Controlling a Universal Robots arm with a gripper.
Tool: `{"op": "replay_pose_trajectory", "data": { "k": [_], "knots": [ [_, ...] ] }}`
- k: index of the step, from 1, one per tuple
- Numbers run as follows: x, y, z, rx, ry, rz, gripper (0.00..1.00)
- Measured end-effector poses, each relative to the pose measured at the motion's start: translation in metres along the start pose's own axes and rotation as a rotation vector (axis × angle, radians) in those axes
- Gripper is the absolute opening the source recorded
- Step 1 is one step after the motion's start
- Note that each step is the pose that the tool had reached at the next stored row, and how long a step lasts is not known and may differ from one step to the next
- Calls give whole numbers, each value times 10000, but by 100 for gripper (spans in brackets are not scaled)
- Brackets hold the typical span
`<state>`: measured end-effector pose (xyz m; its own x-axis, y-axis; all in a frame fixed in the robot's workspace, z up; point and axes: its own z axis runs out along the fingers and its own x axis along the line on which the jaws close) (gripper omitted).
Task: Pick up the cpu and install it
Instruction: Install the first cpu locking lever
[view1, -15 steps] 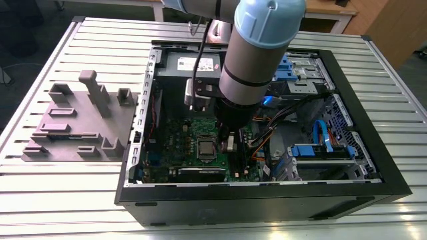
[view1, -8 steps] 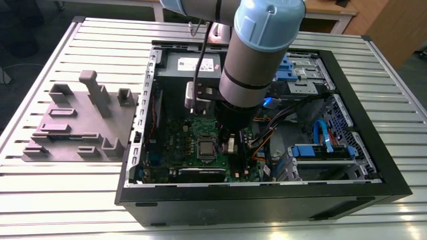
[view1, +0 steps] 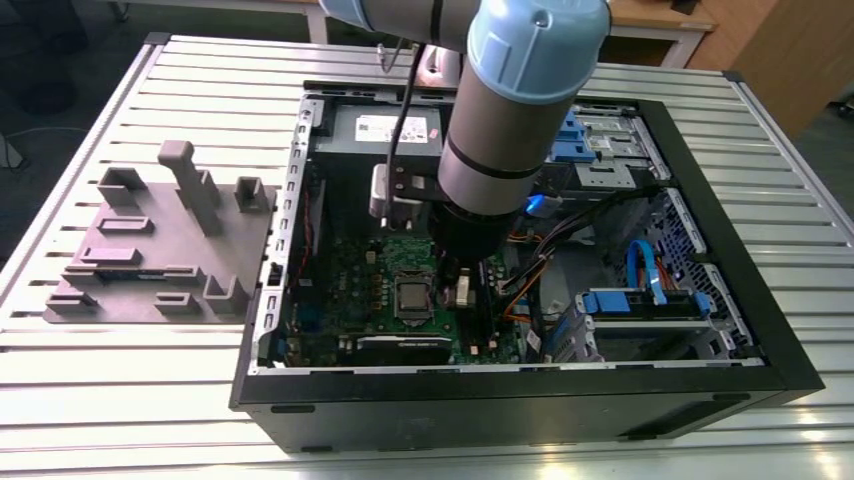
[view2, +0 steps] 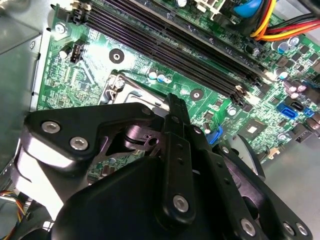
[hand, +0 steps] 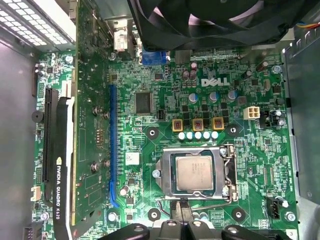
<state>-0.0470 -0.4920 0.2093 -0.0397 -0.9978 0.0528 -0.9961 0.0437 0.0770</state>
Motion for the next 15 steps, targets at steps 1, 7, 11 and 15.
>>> {"op": "replay_pose_trajectory", "data": {
  "k": [1, 7, 11, 15],
  "knots": [
    [0, 1, 1, 38, -2, -3, 10],
    [1, 5, 14, 201, -1, -22, 10],
    [2, 6, 60, 205, 0, -27, 10],
    [16, 22, 73, 221, 3, -138, 10]
  ]
}}
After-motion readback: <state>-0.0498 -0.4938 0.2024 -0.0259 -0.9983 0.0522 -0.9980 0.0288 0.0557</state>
